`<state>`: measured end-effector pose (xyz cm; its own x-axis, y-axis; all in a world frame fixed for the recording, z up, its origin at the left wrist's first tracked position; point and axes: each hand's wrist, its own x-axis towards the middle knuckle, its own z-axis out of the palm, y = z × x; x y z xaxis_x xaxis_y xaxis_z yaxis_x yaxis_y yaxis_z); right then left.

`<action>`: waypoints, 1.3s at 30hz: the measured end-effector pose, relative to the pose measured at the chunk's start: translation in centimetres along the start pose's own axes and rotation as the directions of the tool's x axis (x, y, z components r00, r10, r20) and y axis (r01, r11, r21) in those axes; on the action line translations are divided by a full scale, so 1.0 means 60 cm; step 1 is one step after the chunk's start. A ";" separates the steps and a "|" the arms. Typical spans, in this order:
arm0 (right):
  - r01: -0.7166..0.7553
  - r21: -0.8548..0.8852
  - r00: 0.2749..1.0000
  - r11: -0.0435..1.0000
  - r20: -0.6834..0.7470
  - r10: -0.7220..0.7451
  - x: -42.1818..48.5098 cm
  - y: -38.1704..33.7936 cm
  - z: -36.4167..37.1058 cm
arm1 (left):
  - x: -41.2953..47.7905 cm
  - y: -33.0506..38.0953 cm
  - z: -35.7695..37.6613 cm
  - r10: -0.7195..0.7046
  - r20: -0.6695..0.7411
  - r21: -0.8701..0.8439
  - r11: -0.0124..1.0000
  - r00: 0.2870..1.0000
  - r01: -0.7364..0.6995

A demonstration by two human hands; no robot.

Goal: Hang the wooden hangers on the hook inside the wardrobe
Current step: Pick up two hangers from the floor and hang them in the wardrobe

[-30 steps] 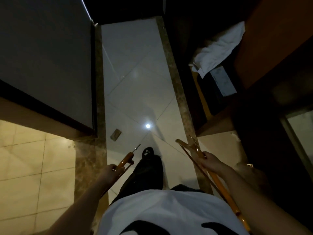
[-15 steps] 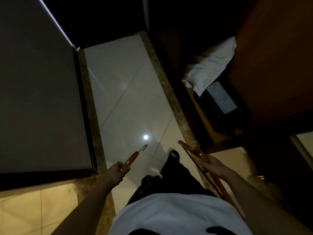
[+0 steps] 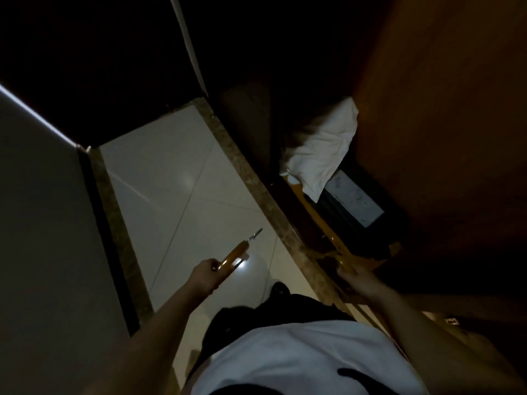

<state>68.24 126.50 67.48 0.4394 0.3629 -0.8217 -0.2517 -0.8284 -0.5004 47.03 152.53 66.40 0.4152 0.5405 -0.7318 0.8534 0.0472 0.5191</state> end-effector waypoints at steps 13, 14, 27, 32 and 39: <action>0.320 0.112 0.791 0.941 -0.577 -0.201 0.047 -0.198 -0.155 | 0.154 0.391 -0.067 0.373 0.213 0.188 0.891 0.903 -0.413; 0.319 0.089 0.754 0.944 -0.627 -0.195 0.046 -0.214 -0.169 | 0.159 0.423 -0.070 0.408 0.241 0.192 0.869 0.881 -0.455; 0.364 -0.004 0.285 0.931 -0.951 -0.115 -0.054 -0.413 -0.347 | 0.163 0.805 -0.122 0.726 0.614 0.022 0.377 0.310 -0.926; 0.385 -0.079 0.129 0.919 -0.982 -0.138 -0.118 -0.449 -0.404 | 0.124 0.918 -0.107 0.748 0.649 -0.040 0.219 0.141 -0.975; 0.344 -0.220 -0.097 0.913 -0.975 -0.199 -0.216 -0.492 -0.516 | 0.044 1.068 -0.080 0.755 0.646 -0.154 -0.018 -0.114 -0.988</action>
<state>96.70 133.05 101.35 0.8484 -0.2867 0.4450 0.1111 -0.7255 -0.6792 101.27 161.02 99.84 0.8004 -0.5685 0.1902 -0.4737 -0.4053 0.7819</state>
